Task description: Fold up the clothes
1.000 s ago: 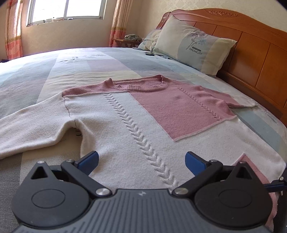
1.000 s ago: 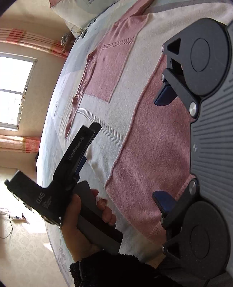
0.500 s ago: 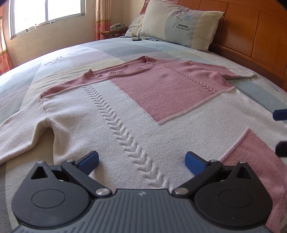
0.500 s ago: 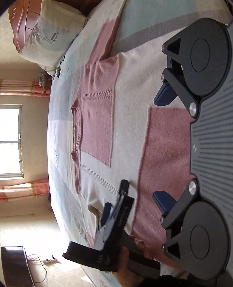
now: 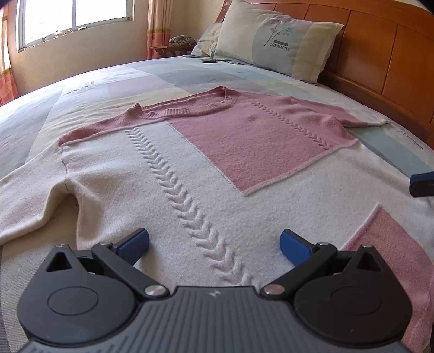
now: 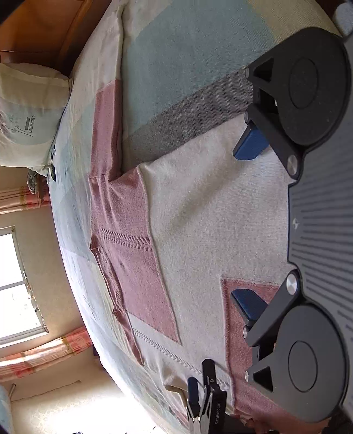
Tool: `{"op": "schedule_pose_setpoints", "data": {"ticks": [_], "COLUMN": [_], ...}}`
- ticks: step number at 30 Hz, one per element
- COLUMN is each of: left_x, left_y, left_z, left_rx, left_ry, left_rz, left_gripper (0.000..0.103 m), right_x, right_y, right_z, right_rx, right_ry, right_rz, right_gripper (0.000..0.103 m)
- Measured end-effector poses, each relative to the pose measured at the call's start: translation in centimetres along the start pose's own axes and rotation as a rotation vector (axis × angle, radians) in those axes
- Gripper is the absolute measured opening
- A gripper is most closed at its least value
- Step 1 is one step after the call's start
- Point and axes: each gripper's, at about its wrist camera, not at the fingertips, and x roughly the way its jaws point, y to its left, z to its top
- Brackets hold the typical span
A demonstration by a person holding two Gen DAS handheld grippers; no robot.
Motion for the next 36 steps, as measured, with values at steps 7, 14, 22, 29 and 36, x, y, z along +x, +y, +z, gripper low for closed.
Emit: {"op": "schedule_pose_setpoints", "data": {"ticks": [7,14,22,29,36], "left_x": [0.1,0.1,-0.1,-1.7,-1.2], "left_y": [-0.2,-0.1,-0.3,-0.4,-1.5], "left_z": [-0.2,-0.1,-0.2,0.1,0.0], "left_rx": [0.012,0.012,0.011,-0.029,-0.016], "left_ry": [-0.009,-0.008,-0.003,-0.009,0.027], "left_rz": [0.006,0.004,0.012,-0.036,-0.043], "left_gripper": [0.102,0.102,0.102,0.102,0.102], "right_x": [5.8,7.6,2.5,-1.0,-1.2], "right_y": [0.2,-3.3,-0.1,-2.6,-1.0], "right_z": [4.9,4.5,2.6,-3.0,-4.7], "right_rx": [-0.053,-0.048,-0.05,-0.034,-0.07], "right_ry": [-0.03,-0.02,-0.008,0.01,-0.019], "right_rz": [0.03,-0.018,0.078,-0.034,-0.119], "right_gripper": [0.103,0.103,0.103,0.103,0.103]}}
